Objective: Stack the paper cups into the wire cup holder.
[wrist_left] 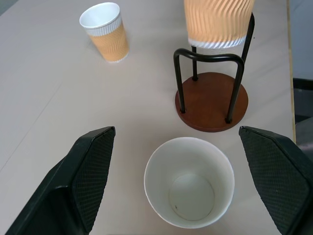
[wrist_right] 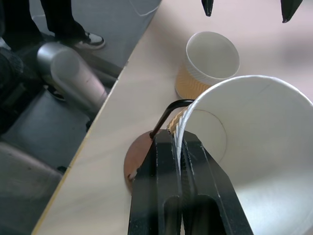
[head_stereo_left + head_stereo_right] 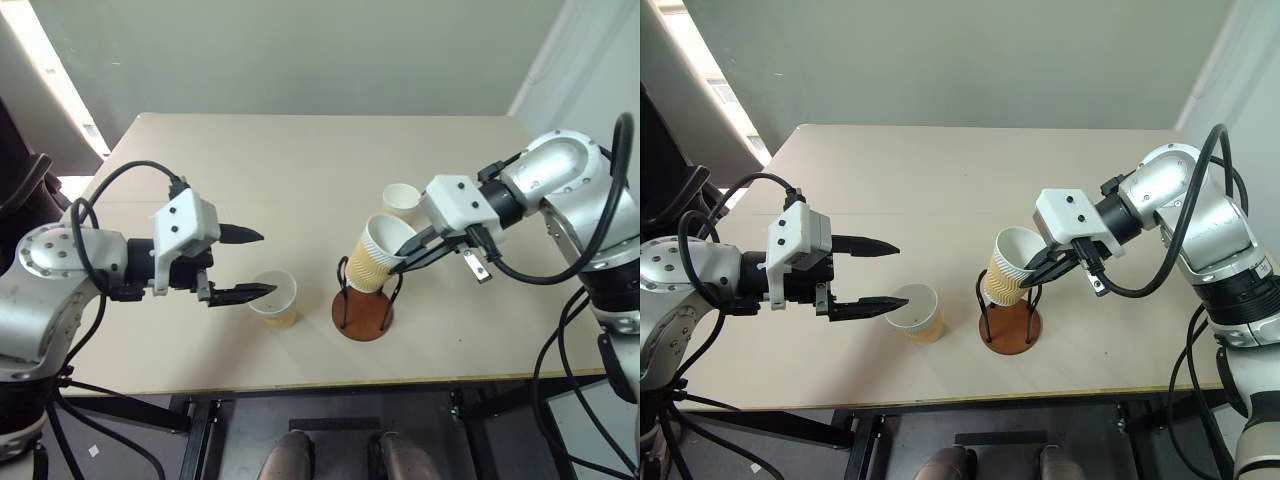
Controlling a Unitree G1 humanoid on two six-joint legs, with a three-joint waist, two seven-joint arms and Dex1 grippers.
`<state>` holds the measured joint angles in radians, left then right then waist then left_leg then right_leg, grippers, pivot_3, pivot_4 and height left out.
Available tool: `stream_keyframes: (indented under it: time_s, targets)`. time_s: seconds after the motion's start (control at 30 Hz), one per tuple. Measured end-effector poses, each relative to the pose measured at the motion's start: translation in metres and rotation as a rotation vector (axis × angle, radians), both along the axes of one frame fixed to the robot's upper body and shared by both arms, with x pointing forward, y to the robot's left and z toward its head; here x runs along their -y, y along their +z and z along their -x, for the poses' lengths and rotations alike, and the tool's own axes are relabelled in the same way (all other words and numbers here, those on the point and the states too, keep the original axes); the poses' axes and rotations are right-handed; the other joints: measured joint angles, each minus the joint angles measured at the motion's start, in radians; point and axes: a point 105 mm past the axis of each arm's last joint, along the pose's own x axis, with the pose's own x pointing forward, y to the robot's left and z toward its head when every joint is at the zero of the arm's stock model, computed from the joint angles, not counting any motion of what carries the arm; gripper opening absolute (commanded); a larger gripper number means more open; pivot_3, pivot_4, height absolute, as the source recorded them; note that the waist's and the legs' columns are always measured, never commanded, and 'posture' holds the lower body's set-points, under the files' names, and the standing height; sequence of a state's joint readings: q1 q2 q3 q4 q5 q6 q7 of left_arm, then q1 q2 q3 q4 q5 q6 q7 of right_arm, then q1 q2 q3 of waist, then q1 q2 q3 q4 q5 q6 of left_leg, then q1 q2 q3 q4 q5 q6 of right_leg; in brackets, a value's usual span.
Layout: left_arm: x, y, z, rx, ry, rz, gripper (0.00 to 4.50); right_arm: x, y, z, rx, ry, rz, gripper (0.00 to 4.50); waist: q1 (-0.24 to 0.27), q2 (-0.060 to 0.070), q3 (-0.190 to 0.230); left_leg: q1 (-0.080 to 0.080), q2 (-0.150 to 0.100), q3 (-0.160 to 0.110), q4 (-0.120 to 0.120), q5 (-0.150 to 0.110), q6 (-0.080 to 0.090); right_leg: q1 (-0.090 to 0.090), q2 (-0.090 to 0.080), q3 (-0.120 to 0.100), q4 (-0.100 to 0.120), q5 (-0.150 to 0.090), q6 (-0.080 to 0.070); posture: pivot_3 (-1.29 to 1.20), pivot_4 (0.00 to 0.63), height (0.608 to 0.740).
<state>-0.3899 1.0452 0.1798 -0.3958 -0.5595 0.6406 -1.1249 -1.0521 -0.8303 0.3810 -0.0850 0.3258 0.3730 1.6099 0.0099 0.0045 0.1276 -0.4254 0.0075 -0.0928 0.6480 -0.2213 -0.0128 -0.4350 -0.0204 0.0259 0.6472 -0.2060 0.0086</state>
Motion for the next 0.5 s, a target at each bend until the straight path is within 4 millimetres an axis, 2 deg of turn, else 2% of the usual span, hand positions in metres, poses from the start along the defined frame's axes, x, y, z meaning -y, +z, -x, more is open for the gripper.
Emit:
stream_keyframes:
  time_s: [0.03, 0.17, 0.4, 0.5]
  targets:
    - [0.0, 0.0, 0.0, 0.001, 0.001, 0.0, 4.35, 0.0, -0.001, -0.001, 0.002, -0.001, 0.005, 0.01, 0.0, 0.0, 0.0, 0.0, 0.0, 0.0, 0.0, 0.0, 0.0, 0.0, 0.0, 0.0, 0.0, 0.0, 0.0, 0.0, 0.15, 0.74]
    - [0.001, 0.005, -0.002, 0.023, 0.008, 0.002, 4.5, 0.0, -0.011, -0.006, -0.002, -0.01, 0.043, 0.86, 0.0, 0.0, 0.0, 0.0, 0.0, 0.0, 0.0, 0.0, 0.0, 0.0, 0.0, 0.0, 0.0, 0.0, 0.0, 0.0, 0.15, 0.74]
    - [0.004, 0.002, -0.003, 0.014, 0.0, 0.001, 4.5, -0.001, -0.01, -0.01, 0.033, 0.002, 0.071, 3.24, -0.001, 0.0, 0.0, 0.0, 0.0, 0.0, 0.0, 0.0, 0.0, 0.0, 0.0, 0.0, 0.0, 0.0, 0.0, 0.0, 0.15, 0.74]
    - [0.008, 0.006, -0.011, 0.045, 0.016, 0.012, 4.5, -0.001, -0.004, -0.015, 0.04, -0.009, 0.056, 3.24, 0.0, 0.0, 0.0, 0.0, 0.0, 0.0, 0.0, 0.001, -0.001, 0.0, 0.0, -0.001, 0.0, 0.001, 0.0, 0.0, 0.15, 0.74]
